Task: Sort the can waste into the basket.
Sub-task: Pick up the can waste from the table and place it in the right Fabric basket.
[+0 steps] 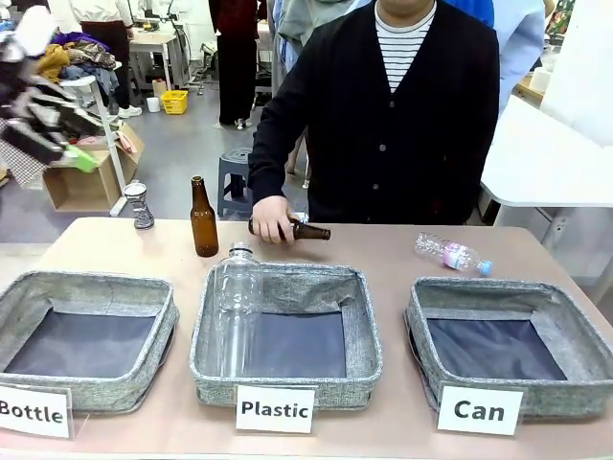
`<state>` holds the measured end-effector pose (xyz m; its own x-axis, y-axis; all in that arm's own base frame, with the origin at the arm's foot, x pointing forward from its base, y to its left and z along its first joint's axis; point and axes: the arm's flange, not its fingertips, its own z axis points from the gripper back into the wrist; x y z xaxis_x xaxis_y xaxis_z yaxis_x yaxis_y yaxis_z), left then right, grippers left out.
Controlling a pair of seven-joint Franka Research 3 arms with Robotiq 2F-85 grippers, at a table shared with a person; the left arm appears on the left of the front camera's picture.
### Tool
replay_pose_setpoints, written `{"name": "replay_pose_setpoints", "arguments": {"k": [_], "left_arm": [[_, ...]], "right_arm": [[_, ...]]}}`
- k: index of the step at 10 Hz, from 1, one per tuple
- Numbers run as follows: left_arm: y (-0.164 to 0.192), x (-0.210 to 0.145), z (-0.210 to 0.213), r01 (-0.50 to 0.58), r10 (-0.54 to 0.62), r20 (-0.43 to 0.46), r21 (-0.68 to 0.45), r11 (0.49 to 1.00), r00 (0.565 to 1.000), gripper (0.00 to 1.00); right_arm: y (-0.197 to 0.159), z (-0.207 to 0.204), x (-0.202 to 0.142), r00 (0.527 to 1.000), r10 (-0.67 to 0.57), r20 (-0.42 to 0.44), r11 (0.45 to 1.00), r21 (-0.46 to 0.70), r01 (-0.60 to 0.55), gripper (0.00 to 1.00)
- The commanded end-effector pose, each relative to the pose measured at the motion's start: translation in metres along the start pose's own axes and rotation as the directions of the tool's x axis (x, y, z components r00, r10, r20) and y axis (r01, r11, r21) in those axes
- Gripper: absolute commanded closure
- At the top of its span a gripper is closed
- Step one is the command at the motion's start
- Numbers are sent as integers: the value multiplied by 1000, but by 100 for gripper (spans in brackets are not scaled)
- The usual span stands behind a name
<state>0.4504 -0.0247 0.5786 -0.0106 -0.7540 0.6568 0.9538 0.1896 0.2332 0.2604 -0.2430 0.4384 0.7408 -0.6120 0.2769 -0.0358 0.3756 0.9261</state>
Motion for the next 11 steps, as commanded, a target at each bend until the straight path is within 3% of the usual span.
{"name": "replay_pose_setpoints", "arguments": {"k": [1, 3, 4, 5, 7, 8, 11], "left_arm": [[47, 23, -31, 53, -60, -80, -82, 995, 995, 0], [41, 32, -19, 64, -69, -142, -38, 997, 987, 0], [20, 7, 18, 82, -80, -100, 17, 996, 992, 0], [-5, -25, 52, 31, -24, -82, 75, 997, 996, 0], [-52, -99, 102, -102, 90, 79, 170, 980, 993, 0], [-75, -138, 109, -136, 93, 205, 206, 969, 974, 0], [-113, -225, 90, -298, 187, 423, 212, 931, 886, 0]], "right_arm": [[1, 0, 2, 1000, 27, 14, 999, 23, -27, 0], [1, 0, 2, 1000, 27, 14, 999, 23, -27, 0], [1, 0, 2, 1000, 27, 14, 999, 23, -27, 0], [1, 0, 2, 1000, 27, 14, 999, 23, -27, 0], [1, 0, 2, 1000, 27, 14, 999, 23, -27, 0], [1, 0, 2, 1000, 27, 14, 999, 23, -27, 0], [1, 0, 2, 1000, 27, 14, 999, 23, -27, 0]]}}
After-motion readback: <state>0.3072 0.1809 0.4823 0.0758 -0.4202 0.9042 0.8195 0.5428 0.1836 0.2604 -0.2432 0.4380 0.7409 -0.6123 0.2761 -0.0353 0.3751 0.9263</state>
